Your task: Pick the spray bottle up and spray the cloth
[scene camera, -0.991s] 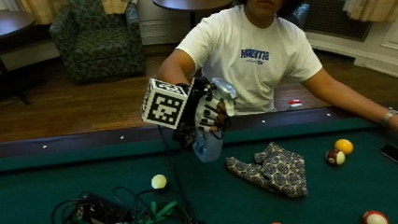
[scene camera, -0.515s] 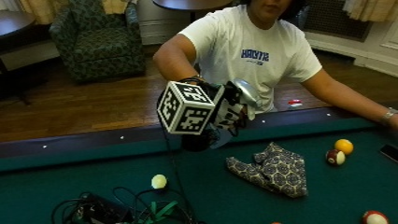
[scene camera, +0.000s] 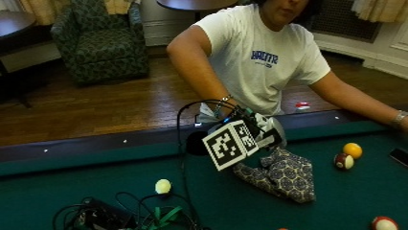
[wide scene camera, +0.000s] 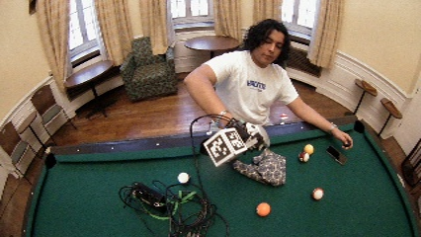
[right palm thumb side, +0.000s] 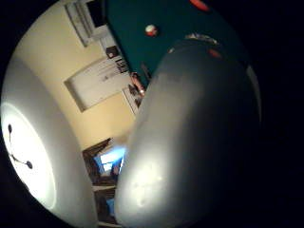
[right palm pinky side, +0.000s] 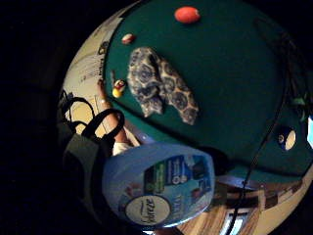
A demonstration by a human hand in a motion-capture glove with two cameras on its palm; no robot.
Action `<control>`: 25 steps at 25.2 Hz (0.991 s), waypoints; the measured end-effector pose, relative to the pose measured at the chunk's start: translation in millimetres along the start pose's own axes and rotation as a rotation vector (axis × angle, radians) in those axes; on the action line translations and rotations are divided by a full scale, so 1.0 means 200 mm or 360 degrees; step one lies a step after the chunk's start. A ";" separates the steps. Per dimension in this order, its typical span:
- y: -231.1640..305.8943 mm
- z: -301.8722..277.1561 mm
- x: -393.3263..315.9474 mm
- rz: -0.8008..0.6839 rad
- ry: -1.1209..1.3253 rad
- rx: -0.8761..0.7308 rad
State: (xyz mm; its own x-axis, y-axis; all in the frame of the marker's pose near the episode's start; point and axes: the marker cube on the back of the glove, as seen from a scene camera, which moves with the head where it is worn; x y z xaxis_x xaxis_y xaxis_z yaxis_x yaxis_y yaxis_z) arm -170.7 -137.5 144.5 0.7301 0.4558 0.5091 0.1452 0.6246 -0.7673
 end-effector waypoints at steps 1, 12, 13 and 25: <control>-0.02 0.04 0.03 0.0055 0.0033 -0.0048; -0.09 0.33 0.36 0.0592 0.0312 -0.0428; -0.09 0.34 0.39 0.0639 0.0340 -0.0453; -0.11 0.41 0.45 0.0737 0.0413 -0.0536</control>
State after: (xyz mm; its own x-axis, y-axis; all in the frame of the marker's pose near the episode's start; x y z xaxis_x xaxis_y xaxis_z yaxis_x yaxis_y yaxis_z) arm -163.5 -59.1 239.0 0.8997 0.4362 0.0156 -0.0536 0.1461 -0.9878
